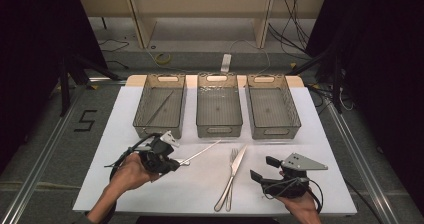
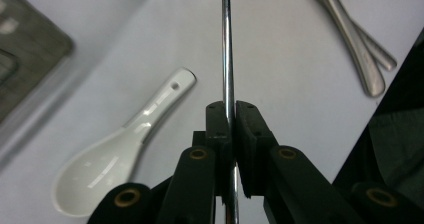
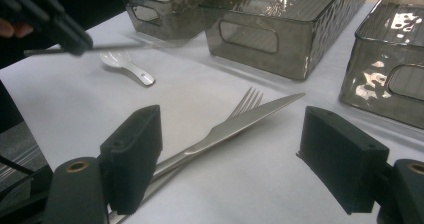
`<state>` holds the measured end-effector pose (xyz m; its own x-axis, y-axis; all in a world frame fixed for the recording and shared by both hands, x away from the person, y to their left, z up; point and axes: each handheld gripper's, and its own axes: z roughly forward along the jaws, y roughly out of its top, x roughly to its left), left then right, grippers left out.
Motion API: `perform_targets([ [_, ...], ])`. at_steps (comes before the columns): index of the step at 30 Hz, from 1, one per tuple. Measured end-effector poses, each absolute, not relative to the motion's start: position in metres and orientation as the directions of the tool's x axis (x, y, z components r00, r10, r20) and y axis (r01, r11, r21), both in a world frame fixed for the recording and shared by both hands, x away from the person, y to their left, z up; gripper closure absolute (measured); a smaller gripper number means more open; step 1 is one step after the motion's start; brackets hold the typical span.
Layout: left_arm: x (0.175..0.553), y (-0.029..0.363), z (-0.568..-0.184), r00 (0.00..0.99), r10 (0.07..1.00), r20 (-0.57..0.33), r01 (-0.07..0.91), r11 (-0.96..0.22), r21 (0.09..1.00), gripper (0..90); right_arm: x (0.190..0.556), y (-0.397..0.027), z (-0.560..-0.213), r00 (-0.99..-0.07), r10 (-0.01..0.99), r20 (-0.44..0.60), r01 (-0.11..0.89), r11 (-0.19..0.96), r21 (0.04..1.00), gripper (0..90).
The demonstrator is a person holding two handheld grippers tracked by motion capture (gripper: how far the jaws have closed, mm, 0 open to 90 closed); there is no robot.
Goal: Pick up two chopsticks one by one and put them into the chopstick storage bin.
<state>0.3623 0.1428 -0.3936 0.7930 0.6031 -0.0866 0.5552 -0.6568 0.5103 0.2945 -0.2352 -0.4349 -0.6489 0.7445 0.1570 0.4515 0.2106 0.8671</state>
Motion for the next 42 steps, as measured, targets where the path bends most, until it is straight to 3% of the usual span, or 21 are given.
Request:
perform_targets([
  [18,0.423,0.188,-0.356,0.641,0.765,-0.064,0.591,-0.438,0.677,84.7,0.295,-0.237,-0.436,-0.643,0.748,0.165,0.451,0.195,0.871,25.3],
  [42,0.503,0.206,-0.37,0.468,0.881,-0.073,0.672,-0.301,0.676,84.6,0.294,-0.238,-0.435,-0.644,0.747,0.165,0.45,0.195,0.872,25.3],
])
